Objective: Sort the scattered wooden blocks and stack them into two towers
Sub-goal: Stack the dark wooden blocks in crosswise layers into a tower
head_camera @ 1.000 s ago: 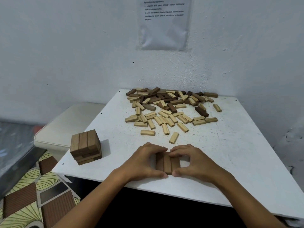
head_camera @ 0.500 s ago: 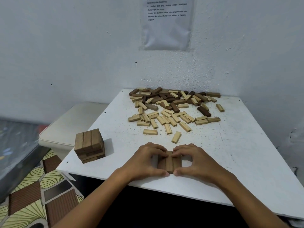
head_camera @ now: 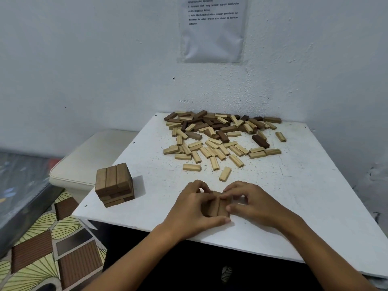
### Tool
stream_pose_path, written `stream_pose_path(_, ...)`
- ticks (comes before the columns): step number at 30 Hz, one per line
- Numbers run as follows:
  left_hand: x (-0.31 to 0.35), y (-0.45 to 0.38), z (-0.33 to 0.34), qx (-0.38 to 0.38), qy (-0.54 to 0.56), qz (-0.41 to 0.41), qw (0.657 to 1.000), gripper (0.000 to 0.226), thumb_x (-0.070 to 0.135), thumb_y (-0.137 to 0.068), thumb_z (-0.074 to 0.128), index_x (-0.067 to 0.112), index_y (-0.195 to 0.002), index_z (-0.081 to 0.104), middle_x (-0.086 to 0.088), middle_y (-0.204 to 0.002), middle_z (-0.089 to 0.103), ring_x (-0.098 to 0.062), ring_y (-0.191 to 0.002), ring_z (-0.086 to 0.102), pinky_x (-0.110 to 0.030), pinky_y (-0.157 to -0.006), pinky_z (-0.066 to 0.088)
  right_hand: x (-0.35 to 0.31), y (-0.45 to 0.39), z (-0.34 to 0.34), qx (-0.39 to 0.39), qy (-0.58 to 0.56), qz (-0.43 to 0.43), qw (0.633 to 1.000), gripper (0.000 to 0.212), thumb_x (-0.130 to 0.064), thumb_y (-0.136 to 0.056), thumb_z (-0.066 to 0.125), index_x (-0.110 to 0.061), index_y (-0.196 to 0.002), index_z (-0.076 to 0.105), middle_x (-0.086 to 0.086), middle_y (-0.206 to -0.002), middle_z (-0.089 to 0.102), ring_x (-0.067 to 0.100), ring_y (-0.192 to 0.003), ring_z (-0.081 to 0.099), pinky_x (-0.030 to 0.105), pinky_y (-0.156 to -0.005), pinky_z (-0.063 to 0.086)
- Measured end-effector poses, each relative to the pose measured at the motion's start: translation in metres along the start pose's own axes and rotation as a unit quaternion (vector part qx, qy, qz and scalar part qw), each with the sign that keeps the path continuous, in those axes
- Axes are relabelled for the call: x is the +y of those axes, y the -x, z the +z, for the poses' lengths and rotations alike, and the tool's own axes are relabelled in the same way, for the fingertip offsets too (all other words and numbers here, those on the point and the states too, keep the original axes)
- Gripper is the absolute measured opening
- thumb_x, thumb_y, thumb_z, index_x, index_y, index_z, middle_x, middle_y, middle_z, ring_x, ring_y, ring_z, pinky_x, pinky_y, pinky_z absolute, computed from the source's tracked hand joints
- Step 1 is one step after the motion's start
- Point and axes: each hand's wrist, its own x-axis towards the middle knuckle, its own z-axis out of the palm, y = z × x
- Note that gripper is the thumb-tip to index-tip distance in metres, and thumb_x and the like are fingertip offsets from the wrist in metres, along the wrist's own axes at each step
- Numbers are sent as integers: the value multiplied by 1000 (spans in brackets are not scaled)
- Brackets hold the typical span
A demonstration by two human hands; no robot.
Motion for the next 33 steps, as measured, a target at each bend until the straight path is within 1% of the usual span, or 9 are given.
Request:
stream_pose_path(4, 2, -1, 6, 14, 25, -47, 998, 96, 67, -59, 73, 32, -142, 41, 12, -131, 38, -12, -115, 47, -36, -99, 44, -5, 6, 5, 73, 5, 29, 997, 34, -31, -70, 83, -36, -100, 67, -15, -94, 63, 1, -85, 55, 14, -70, 40)
stream_pose_path(7, -2, -7, -2, -24, 40, -26, 999, 105, 50, -64, 73, 36, -151, 18, 15, -140, 35, -3, -114, 46, -39, -106, 35, -7, 9, 9, 102, 13, 17, 995, 17, -33, -73, 81, -33, -86, 71, -10, -83, 64, 2, -76, 54, 20, -67, 44)
stream_pose_path(10, -6, -13, -15, -75, 36, 3, 997, 107, 33, -67, 72, 37, -152, 7, 16, -142, 37, 7, -118, 42, -33, -113, 20, -11, 11, 11, 100, 42, 21, 994, 2, -28, -82, 73, -28, -84, 75, -9, -80, 65, 6, -74, 55, 24, -67, 45)
stream_pose_path(12, -10, -16, -22, -103, 52, 14, 993, 106, 25, -69, 71, 36, -153, 8, 15, -143, 39, 8, -122, 41, -32, -115, 18, -13, 11, 16, 117, 52, 27, 991, 8, -24, -87, 67, -23, -85, 75, -8, -82, 63, 7, -74, 55, 23, -66, 42)
stream_pose_path(15, -13, -16, -21, -66, 165, -7, 984, 90, 32, -74, 71, 39, -150, 23, 15, -141, 46, 5, -128, 42, -32, -112, 33, -19, 7, 26, 212, -47, 41, 975, 11, -25, -94, 59, -24, -97, 69, -8, -96, 63, 5, -87, 57, 15, -73, 41)
stream_pose_path(18, -5, -14, -10, 42, 298, -62, 952, 58, 47, -84, 57, 38, -139, 41, 12, -134, 55, 5, -127, 45, -31, -110, 37, -30, -1, 36, 233, -261, 76, 933, 39, -51, -92, 51, -30, -125, 57, -16, -125, 56, 3, -118, 51, 23, -102, 40)
stream_pose_path(20, 0, -16, -1, 74, 365, -111, 921, 50, 53, -87, 45, 40, -136, 43, 13, -136, 54, 6, -128, 44, -32, -114, 33, -34, -7, 45, 243, -357, 80, 898, 57, -63, -88, 45, -34, -136, 47, -17, -140, 46, 0, -129, 42, 27, -110, 31)
stream_pose_path(25, 13, -16, 16, 113, 442, -153, 877, 69, 79, -76, 31, 49, -137, 37, 17, -146, 43, 5, -137, 32, -30, -118, 20, -52, -13, 63, 255, -418, 82, 868, 56, -53, -97, 24, -32, -149, 30, -23, -143, 31, -10, -127, 30, 18, -105, 21)
stream_pose_path(33, 14, -18, 16, 112, 461, -168, 864, 80, 80, -75, 27, 39, -143, 36, 14, -147, 42, 4, -136, 32, -26, -116, 20, -55, -17, 69, 268, -421, 78, 863, 63, -64, -93, 31, -33, -147, 33, -20, -149, 30, -14, -124, 32, 21, -107, 23)
